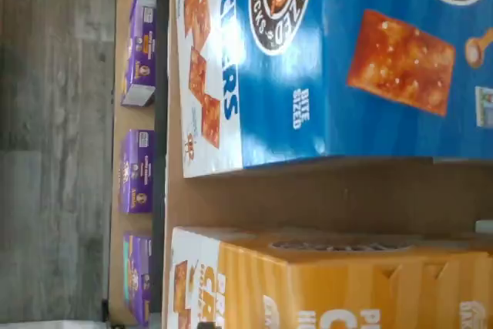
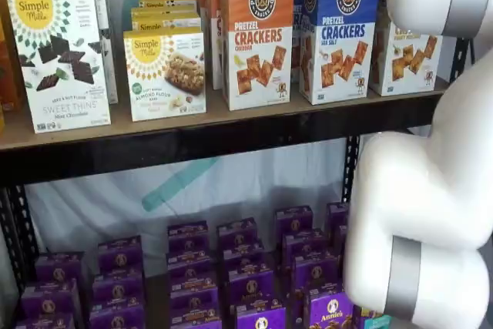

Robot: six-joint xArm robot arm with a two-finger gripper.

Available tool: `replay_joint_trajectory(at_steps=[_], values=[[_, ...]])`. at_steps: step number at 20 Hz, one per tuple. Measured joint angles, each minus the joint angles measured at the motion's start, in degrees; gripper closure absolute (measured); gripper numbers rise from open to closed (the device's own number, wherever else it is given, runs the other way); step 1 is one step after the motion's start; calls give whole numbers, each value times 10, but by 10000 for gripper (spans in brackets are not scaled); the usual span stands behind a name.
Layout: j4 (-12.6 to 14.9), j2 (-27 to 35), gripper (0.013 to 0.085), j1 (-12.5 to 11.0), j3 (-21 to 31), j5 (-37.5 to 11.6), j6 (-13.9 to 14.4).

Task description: Retrieve the yellow and white box located on the top shelf, the sixth one from the left

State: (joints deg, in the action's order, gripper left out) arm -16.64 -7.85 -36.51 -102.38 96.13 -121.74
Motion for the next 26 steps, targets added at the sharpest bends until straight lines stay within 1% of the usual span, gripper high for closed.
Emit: replay_joint_trajectory(at_steps=[8,16,26], values=[[55,22,130,26,-32,30,10],[90,33,130,47,-44,48,21],[87,29,130,47,-34,44,22]])
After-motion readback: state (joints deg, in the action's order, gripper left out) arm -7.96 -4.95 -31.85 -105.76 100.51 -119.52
